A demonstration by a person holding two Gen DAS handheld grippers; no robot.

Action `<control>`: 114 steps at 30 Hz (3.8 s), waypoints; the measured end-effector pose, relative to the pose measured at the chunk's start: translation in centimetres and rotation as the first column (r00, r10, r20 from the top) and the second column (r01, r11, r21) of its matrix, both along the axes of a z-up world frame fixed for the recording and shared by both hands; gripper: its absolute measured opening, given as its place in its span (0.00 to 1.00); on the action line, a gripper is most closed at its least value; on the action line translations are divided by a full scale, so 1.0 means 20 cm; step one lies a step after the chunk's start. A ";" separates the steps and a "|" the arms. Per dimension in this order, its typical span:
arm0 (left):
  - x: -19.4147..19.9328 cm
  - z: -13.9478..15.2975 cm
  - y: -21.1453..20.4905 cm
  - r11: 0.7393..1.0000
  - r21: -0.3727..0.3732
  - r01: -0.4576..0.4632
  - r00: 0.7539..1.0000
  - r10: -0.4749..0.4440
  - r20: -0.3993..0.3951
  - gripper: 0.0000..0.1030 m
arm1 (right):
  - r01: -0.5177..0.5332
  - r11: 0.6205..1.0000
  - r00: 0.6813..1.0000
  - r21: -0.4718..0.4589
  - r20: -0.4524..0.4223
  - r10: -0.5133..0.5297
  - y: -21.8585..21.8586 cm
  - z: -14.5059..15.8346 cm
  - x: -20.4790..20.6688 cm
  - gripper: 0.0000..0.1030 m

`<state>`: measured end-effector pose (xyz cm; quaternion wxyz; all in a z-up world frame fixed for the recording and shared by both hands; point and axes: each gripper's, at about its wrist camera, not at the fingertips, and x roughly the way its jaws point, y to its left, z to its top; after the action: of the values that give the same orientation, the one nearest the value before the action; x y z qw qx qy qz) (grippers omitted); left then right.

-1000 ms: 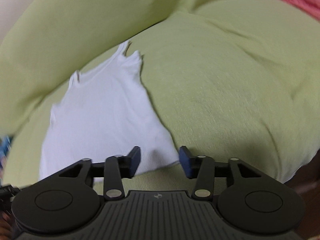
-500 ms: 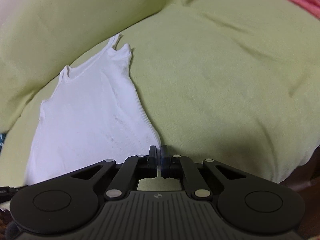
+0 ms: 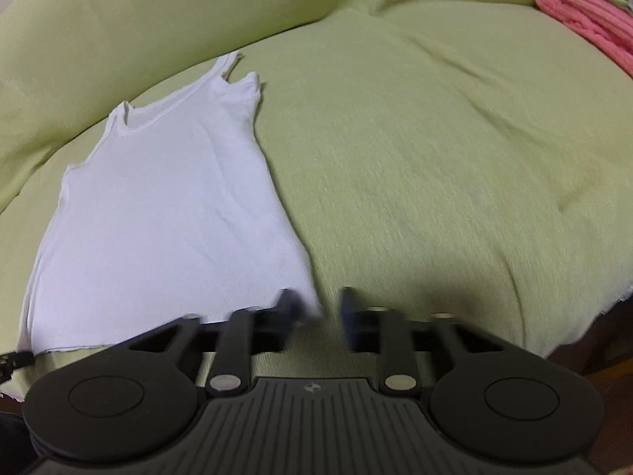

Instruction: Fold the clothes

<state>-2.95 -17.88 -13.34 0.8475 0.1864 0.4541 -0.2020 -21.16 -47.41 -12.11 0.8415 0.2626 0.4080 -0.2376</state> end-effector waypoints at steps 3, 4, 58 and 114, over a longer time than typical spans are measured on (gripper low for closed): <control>-0.01 0.01 0.02 0.998 0.020 -0.054 0.997 0.055 -0.059 0.17 | 0.018 1.000 1.000 -0.020 0.017 -0.018 0.05 0.07 -0.06 0.53; -0.02 0.02 0.02 0.997 0.025 -0.075 0.994 0.076 -0.077 0.21 | 0.024 0.999 0.999 -0.023 0.025 -0.024 0.06 0.10 -0.08 0.58; -0.89 0.59 0.08 0.993 -0.096 0.069 0.985 -0.052 0.166 0.66 | -0.160 0.966 0.948 -0.205 0.242 0.208 0.74 0.63 -0.52 0.89; 0.48 0.40 -0.28 0.951 -0.054 0.303 0.945 -0.292 0.146 0.72 | -0.408 0.907 0.884 -0.104 0.206 0.420 -0.17 0.30 0.58 0.91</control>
<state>6.68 -23.40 -5.26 0.8428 0.2338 0.3536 -0.3316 -9.63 -50.78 -6.06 0.9204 0.1702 0.3503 -0.0331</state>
